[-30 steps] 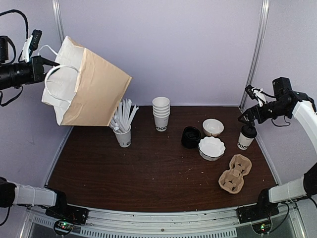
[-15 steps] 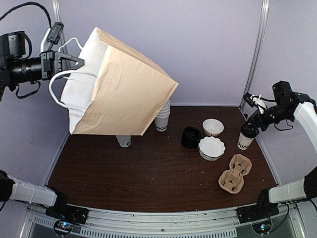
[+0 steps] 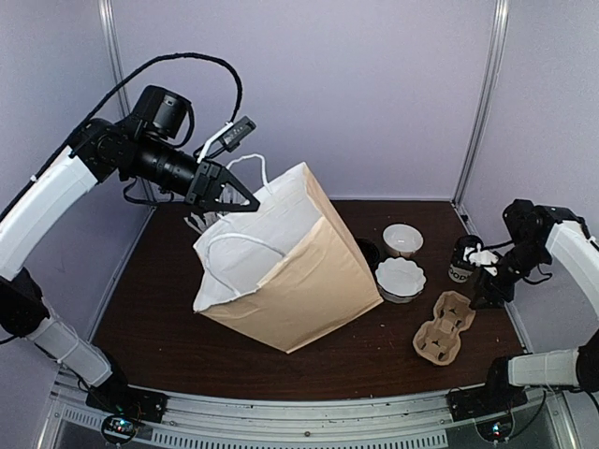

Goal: Pack the takeout coffee

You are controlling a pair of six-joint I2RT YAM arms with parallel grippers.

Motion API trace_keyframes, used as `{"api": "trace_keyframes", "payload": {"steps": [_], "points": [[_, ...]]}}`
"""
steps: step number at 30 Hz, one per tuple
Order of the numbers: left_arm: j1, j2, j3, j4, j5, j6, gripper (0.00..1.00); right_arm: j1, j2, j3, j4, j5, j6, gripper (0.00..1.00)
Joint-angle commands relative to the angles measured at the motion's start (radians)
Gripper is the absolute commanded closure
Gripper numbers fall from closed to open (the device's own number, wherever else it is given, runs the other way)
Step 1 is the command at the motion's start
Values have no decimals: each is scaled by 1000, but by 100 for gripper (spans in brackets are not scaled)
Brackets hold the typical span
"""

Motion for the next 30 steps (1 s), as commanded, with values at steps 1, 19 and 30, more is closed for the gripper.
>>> {"api": "trace_keyframes", "payload": {"steps": [1, 19, 30], "points": [[-23, 37, -8, -23, -55, 100, 100, 12, -5, -73, -52, 108, -176, 47], [-24, 179, -11, -37, -190, 175, 100, 557, -6, -357, 82, 397, -206, 76], [-22, 327, 143, -166, -193, 194, 100, 897, 201, -189, 210, 317, -47, 76]]}}
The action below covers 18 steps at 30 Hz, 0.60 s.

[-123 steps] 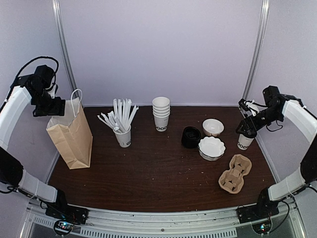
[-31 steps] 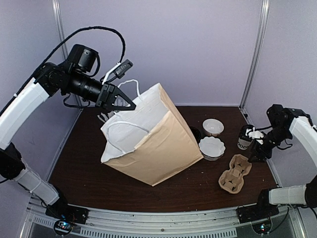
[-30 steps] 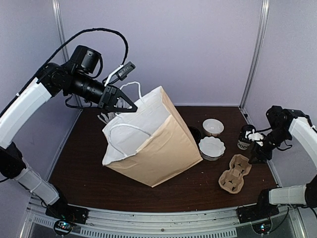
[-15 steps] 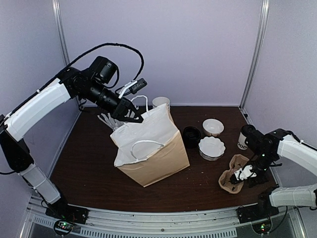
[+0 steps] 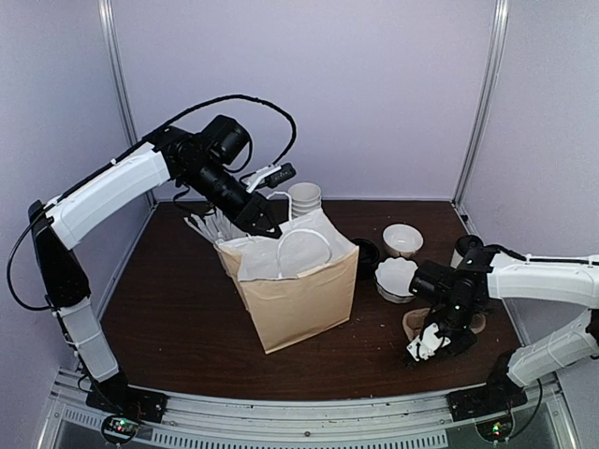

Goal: Pack the takeout coffee

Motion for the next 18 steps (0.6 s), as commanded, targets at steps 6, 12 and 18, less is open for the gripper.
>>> {"api": "trace_keyframes", "payload": {"steps": [6, 12, 18], "points": [[1, 10, 47, -55, -11, 21, 100, 84, 183, 208, 90, -60, 158, 78], [2, 0, 27, -61, -3, 69, 100, 78, 9, 129, 21, -75, 174, 72], [5, 29, 52, -80, 25, 87, 100, -42, -137, 124, -44, -145, 196, 69]]}}
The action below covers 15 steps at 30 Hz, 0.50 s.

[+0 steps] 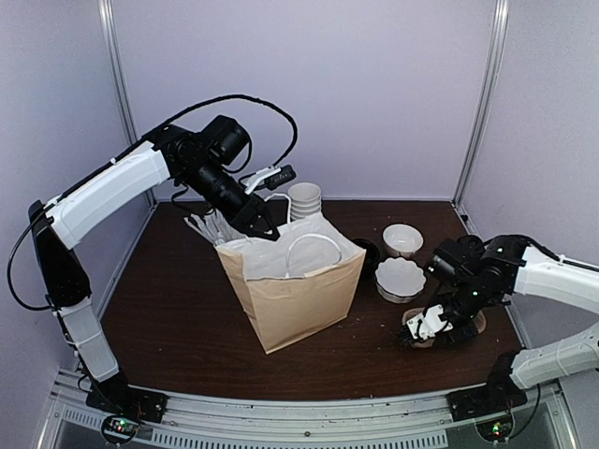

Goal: Pack the takeout coffee

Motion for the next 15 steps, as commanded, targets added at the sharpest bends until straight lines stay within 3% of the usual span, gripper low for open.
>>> {"api": "trace_keyframes", "payload": {"steps": [1, 6, 11, 15], "points": [[5, 23, 35, -32, 27, 32, 100, -115, -41, 24, -68, -88, 30, 69], [6, 71, 103, -42, 67, 25, 100, -322, -80, 44, -55, -192, -19, 66], [5, 102, 151, -45, 52, 10, 100, -493, -18, 56, -50, -197, -99, 58], [5, 118, 167, -45, 22, 1, 78, -538, 56, 77, -36, -204, -136, 54]]}}
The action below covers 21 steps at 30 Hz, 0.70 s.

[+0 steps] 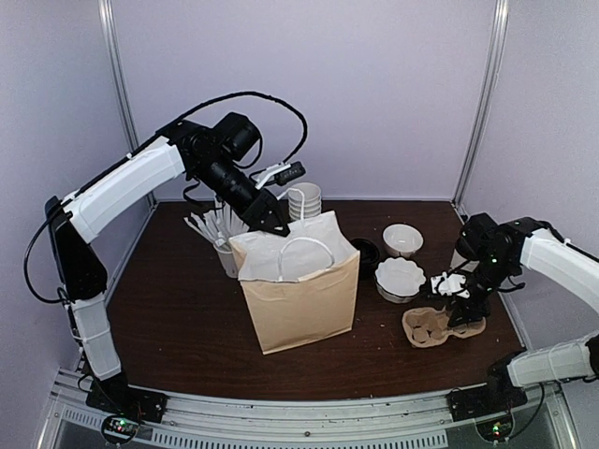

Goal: Pack the takeout coffee

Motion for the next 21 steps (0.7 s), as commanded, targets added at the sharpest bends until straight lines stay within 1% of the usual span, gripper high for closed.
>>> {"api": "trace_keyframes", "payload": {"steps": [1, 3, 9, 12, 15, 18, 21], "points": [[4, 14, 33, -2, -25, -7, 75, -36, 76, 40, 9, -38, -72, 54], [4, 12, 28, -2, -42, -6, 73, -36, 105, 47, 13, -43, -94, 53], [4, 10, 18, -3, -41, 5, 71, -36, 160, 30, 6, 5, -191, 41], [4, 13, 17, -2, -42, 8, 71, -36, 166, 3, 40, 46, -228, 41], [4, 13, 17, -2, -39, 10, 71, -36, 183, -12, 72, 85, -245, 44], [4, 14, 18, -2, -35, 13, 71, -36, 196, -17, 105, 96, -257, 52], [4, 13, 20, -2, -34, 15, 71, -36, 197, -30, 143, 97, -265, 56]]}}
